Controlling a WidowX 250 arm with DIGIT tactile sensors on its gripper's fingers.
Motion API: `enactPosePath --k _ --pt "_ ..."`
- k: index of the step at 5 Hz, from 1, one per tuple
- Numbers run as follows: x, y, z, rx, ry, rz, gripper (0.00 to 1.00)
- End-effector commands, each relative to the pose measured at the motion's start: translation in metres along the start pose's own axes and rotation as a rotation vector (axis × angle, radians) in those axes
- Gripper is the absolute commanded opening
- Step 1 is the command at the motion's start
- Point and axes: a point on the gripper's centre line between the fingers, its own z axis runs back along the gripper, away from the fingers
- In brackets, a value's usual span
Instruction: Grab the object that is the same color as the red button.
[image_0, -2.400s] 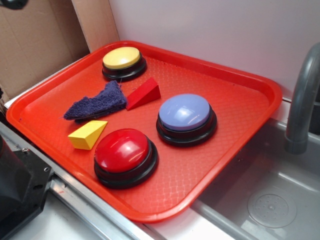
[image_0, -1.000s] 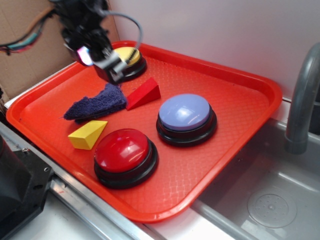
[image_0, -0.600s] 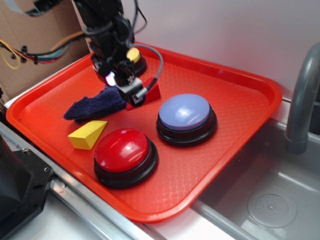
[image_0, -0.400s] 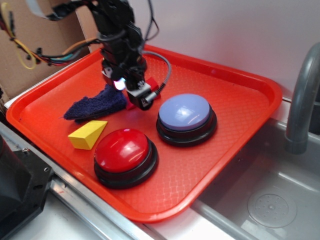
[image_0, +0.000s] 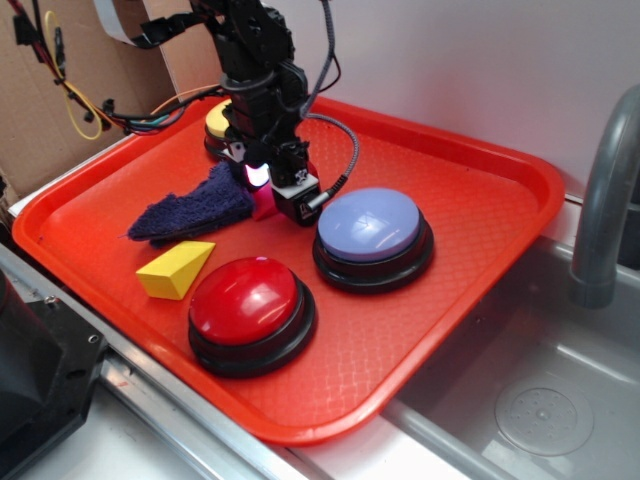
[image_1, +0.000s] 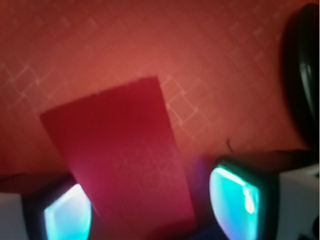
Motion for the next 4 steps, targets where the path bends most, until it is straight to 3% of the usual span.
enactPosePath --k 1,2,3,4 --pt "0.006 0.003 0.013 0.023 0.02 0.056 0.0" --pt "0.006 0.012 0.043 -0.021 0.091 0.079 0.0" --pt "0.007 0.016 0.081 -0.06 0.062 0.146 0.0" --pt "0.005 0.02 0.122 -0.057 0.025 0.223 0.0"
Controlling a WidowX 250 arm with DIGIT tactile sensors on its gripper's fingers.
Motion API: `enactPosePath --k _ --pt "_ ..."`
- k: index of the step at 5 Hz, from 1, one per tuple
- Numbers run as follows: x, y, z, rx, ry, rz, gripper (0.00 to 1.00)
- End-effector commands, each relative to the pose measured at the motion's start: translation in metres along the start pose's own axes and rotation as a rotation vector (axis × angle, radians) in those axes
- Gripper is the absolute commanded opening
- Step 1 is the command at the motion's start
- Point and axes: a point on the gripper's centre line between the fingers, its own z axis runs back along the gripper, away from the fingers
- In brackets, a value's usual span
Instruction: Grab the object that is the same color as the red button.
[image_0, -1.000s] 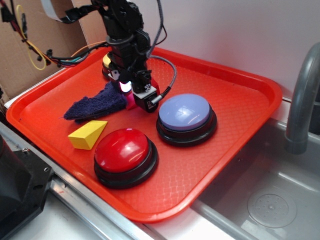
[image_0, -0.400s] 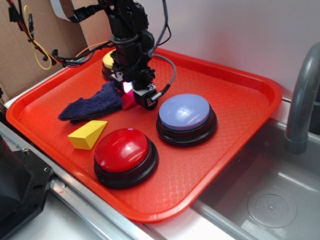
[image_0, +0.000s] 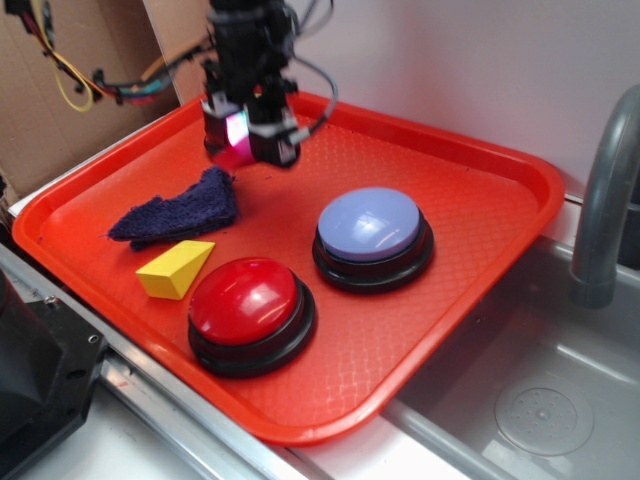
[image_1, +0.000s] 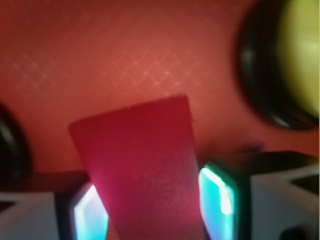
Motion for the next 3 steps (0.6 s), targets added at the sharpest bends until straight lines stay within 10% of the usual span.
enactPosePath --k 1,3 --pt "-0.014 -0.001 0.097 -0.001 -0.195 0.114 0.0" --pt "-0.032 -0.003 0.113 -0.027 -0.271 0.15 0.0"
